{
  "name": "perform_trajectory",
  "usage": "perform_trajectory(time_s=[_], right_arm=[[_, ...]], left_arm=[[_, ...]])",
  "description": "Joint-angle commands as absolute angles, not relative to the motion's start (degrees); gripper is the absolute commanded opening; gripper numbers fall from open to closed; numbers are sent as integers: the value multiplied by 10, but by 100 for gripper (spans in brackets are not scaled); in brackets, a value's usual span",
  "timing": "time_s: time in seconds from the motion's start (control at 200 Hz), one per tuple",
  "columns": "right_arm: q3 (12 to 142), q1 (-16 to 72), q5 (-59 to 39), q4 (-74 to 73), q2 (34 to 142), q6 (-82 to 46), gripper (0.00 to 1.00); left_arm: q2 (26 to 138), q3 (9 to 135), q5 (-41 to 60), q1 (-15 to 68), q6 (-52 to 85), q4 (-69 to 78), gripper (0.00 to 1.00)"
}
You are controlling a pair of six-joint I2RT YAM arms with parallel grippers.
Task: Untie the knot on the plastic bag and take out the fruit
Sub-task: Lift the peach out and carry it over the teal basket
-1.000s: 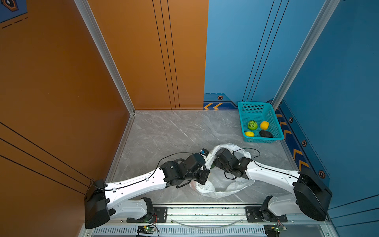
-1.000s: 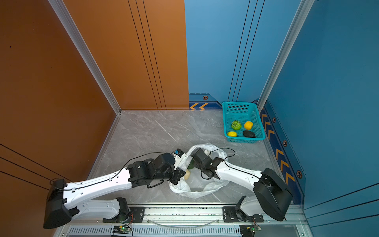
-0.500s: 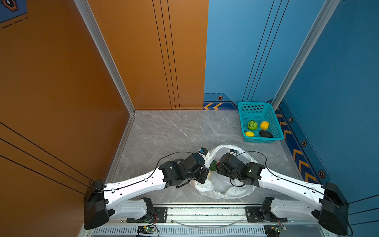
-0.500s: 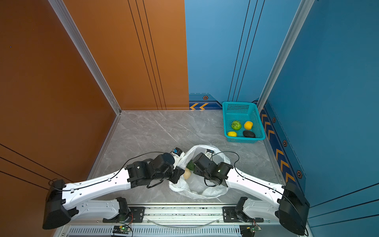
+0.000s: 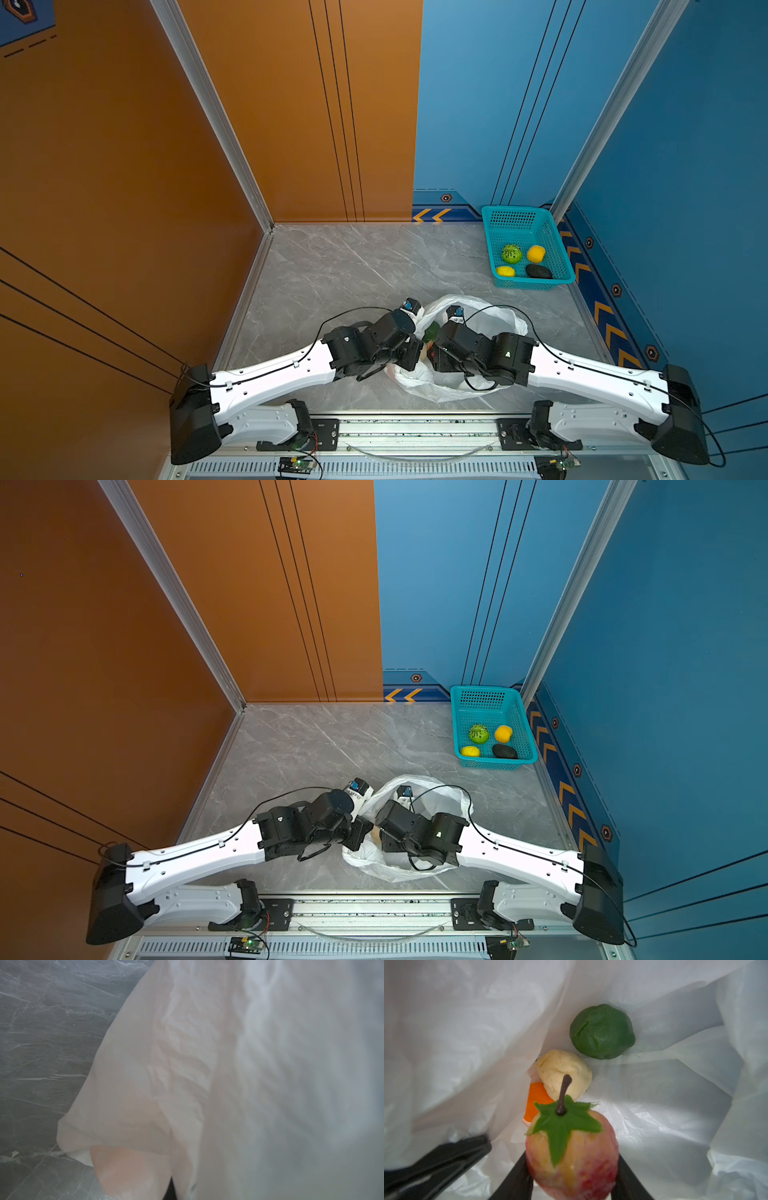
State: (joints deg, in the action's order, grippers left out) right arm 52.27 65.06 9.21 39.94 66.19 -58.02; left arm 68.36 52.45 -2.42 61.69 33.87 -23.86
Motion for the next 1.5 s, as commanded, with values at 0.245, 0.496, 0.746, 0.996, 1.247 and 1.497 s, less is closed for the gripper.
perform_trajectory(time_s=[0.245,0.496,0.746,0.996,1.247,1.497], right_arm=[[624,630,98,499,575,-535,39],[705,491,23,534,562,-464,39],[742,234,-81,529,593,-361,40],[723,74,-106,427,668,-331,40],[791,-16,-101,360,845,-292,40],[893,-79,-90,355,1025,-276,40]], left_arm=[[692,544,-37,604,338,-258,0],[690,545,-40,604,338,-260,0],[694,544,-38,603,341,-259,0],[695,549,-34,604,340,-256,0],[695,546,-31,604,336,-253,0],[681,538,-39,606,341,-252,0]])
